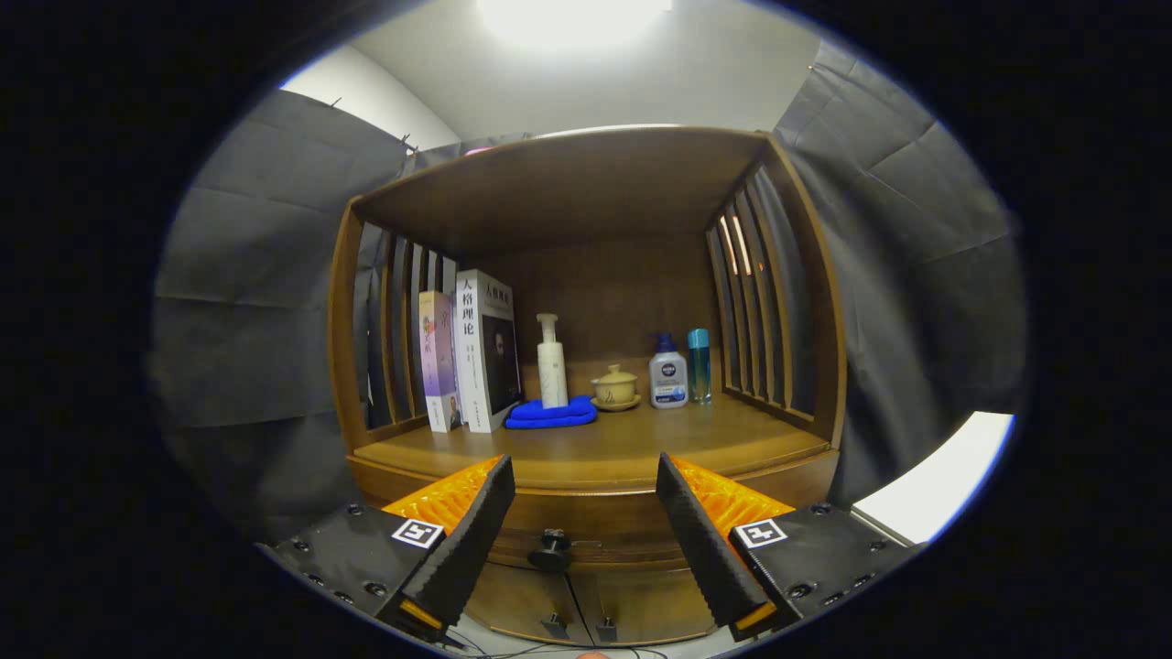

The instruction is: Pull open the drawer, take out the items inside it, and place them on the countertop above the cabinet.

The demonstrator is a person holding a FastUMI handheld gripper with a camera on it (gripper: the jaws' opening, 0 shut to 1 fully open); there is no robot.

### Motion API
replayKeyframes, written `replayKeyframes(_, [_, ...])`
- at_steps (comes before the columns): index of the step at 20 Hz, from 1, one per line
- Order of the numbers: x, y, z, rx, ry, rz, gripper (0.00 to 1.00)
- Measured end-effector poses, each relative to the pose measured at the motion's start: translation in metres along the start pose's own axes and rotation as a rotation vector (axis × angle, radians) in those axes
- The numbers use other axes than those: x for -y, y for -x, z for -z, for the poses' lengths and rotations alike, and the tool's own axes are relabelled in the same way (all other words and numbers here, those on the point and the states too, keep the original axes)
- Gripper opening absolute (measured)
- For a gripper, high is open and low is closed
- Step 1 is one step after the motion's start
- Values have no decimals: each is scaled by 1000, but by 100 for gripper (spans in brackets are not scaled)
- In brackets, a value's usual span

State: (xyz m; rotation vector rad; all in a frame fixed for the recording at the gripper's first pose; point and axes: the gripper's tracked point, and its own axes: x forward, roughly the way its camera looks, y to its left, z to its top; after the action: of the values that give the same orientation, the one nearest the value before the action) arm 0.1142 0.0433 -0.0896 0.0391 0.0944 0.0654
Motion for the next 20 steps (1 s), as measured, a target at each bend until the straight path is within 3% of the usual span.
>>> replayKeyframes(13, [-20,-43,91,-137,24,1,100])
replayKeyframes(20, [-25,-49,128,-181,37,3,79])
